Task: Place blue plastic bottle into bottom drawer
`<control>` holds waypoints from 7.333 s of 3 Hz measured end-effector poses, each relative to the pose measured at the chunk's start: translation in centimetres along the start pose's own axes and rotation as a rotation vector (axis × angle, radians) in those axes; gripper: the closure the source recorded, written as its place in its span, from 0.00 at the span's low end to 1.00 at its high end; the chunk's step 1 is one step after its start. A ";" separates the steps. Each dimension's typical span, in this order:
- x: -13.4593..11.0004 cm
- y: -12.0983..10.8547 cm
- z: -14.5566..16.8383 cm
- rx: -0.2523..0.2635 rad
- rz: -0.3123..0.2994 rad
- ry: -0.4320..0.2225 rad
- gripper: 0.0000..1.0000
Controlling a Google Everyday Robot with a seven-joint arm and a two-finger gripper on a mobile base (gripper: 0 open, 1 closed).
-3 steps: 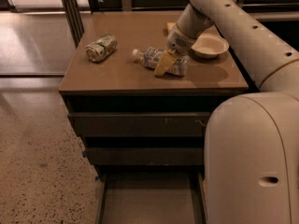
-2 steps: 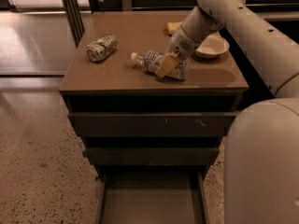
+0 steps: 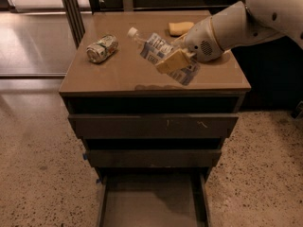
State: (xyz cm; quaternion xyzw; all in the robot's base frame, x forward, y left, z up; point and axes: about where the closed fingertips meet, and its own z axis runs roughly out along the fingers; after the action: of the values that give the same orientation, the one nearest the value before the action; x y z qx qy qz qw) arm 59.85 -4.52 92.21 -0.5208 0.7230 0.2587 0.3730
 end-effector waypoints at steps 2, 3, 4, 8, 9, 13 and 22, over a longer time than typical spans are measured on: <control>1.8 7.4 -2.7 0.124 0.207 -0.209 1.00; 9.0 10.0 -3.4 0.180 0.402 -0.226 1.00; 16.3 12.3 -3.5 0.210 0.609 -0.238 1.00; 29.5 12.6 1.7 0.127 0.979 -0.222 1.00; 36.6 13.2 8.9 0.068 1.155 -0.205 1.00; 54.8 14.2 25.4 0.076 1.445 0.024 1.00; 62.4 11.5 35.7 -0.110 1.549 0.077 0.36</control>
Offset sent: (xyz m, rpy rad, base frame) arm -0.1570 -0.0939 -0.1245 0.2907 0.2487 -0.4964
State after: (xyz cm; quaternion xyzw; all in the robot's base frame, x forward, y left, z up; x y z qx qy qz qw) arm 47.43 -8.49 20.61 0.1065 0.8794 0.4627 0.0341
